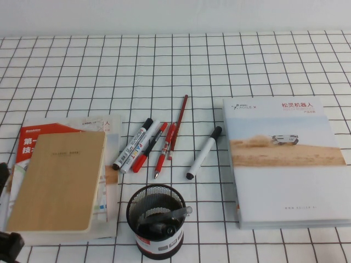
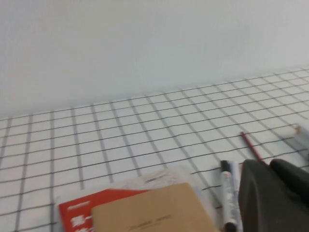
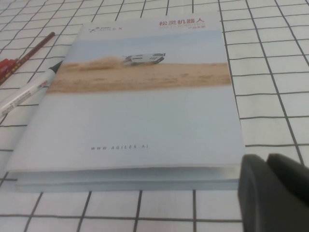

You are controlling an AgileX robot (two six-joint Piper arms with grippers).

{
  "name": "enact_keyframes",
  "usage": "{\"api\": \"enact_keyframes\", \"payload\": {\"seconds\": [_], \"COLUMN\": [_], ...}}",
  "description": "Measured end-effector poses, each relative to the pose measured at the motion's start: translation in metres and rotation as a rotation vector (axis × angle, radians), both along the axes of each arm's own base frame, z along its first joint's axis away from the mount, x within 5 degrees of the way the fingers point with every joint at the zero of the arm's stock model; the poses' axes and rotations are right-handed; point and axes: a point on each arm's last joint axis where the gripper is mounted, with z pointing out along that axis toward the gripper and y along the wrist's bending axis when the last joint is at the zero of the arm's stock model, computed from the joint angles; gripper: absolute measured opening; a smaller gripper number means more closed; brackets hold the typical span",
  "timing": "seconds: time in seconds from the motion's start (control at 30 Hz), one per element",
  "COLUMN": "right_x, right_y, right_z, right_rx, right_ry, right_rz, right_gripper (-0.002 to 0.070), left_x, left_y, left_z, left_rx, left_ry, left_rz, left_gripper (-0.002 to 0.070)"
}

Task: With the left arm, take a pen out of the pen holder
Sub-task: 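Take a marker out of the pen holder and lay it on the table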

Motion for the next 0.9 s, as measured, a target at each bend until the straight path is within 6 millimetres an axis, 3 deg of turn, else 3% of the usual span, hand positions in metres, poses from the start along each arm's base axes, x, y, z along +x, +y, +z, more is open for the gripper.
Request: {"api": "enact_keyframes", "payload": {"seconds": [0.17,0.37,0.53,0.9], "right_x": [0.0,0.0,0.0,0.0], "right_y": [0.0,0.0,0.0,0.0], "right_z": [0.0,0.0,0.0,0.0], "right_rx": [0.0,0.0,0.0,0.0], "right_ry": [0.0,0.0,0.0,0.0], "right_rz": [0.0,0.0,0.0,0.0], "right_gripper": [-0.0015,-0.0015,-0.0015,-0.0015], "left_x": [-0.011,-0.026,-0.032,-0.036], "left_y": [0.018,0.026,0.027,0.029], "left_z": [-0.04,-0.068,-0.075,-0.101], "left_rx": [-0.017,-0.039,-0.077,-0.028], "left_ry": [-0.055,-0.12,-0.136,0.145], "left_rz": [0.166,0.243,0.248,0.291], "left_gripper": [-0.0002,-0.0002,-0.0002,-0.0002]}}
